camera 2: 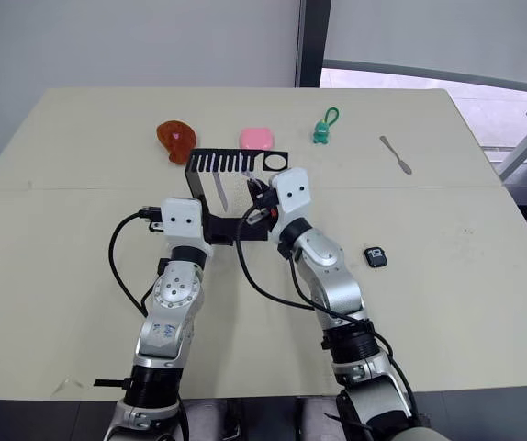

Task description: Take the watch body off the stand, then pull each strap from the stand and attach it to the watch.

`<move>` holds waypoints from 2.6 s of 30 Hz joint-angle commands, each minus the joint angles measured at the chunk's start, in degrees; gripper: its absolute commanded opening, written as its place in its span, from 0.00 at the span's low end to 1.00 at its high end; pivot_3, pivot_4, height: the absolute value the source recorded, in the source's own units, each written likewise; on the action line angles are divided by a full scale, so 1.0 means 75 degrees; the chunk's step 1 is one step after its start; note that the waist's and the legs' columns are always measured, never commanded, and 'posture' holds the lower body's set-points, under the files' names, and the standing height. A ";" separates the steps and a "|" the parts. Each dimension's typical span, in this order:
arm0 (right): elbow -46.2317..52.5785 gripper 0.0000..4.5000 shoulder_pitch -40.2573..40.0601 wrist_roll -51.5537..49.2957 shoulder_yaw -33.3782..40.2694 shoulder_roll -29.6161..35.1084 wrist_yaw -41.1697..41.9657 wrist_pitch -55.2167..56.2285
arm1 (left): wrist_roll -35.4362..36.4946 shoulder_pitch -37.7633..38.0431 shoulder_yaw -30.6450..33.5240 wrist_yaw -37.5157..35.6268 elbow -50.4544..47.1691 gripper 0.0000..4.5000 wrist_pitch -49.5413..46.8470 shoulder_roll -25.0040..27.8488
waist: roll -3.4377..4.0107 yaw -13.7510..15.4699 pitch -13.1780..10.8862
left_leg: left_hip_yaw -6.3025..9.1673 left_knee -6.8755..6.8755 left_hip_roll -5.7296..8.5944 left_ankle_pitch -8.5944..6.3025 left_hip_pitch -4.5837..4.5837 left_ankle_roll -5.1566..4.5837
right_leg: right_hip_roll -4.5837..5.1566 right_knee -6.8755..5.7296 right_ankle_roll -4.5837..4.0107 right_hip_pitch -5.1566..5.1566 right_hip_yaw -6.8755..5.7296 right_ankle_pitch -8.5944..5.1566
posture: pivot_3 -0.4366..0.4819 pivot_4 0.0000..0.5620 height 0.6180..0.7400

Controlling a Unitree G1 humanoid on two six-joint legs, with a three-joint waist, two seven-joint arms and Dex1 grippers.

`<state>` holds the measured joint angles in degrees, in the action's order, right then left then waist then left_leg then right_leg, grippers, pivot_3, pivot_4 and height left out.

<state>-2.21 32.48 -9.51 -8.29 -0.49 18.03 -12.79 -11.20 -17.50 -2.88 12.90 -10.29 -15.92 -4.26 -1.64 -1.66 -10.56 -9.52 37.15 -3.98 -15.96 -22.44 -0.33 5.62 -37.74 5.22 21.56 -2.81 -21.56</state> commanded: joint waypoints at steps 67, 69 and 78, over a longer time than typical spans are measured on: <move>0.1031 0.00 -0.1960 0.0406 -0.0152 0.3336 0.2653 0.3638 | 0.1121 0.1873 0.0347 -0.1910 -0.2074 0.99 -0.0231 0.0959 | -0.0009 0.0001 -0.0007 | 0.0001 -0.0012 -0.0004 -0.0002 0.0005 0.0002 | -0.0001 0.0018 0.0000 -0.0004 0.0000 0.0000 | 0.48 0.27 1.00; 0.1175 0.00 -0.2078 -0.0287 -0.0048 0.3453 0.3148 0.3429 | 0.1641 0.2242 0.0933 -0.2413 -0.2437 0.99 -0.0140 0.1408 | -0.0010 -0.0010 -0.0007 | 0.0001 -0.0012 -0.0006 -0.0002 0.0005 0.0002 | -0.0001 0.0019 0.0000 -0.0005 0.0001 0.0000 | 0.48 0.27 1.00; 0.2089 0.00 -0.2117 -0.3092 0.0352 0.3645 0.4090 0.0507 | 0.5952 0.2719 0.3162 -0.6362 -0.2543 0.99 -0.1023 0.4019 | -0.0005 -0.0002 -0.0010 | 0.0016 -0.0016 -0.0012 -0.0010 0.0004 0.0007 | 0.0003 0.0020 -0.0015 -0.0009 -0.0010 -0.0005 | 0.48 0.27 1.00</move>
<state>10.08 16.21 -28.39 -6.30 26.65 46.85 -5.32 27.09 3.43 17.95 -29.78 -27.47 -22.51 24.22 -1.68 -1.67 -10.63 -9.38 37.02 -4.06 -16.04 -22.40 -0.27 5.65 -37.59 5.09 21.49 -2.89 -21.60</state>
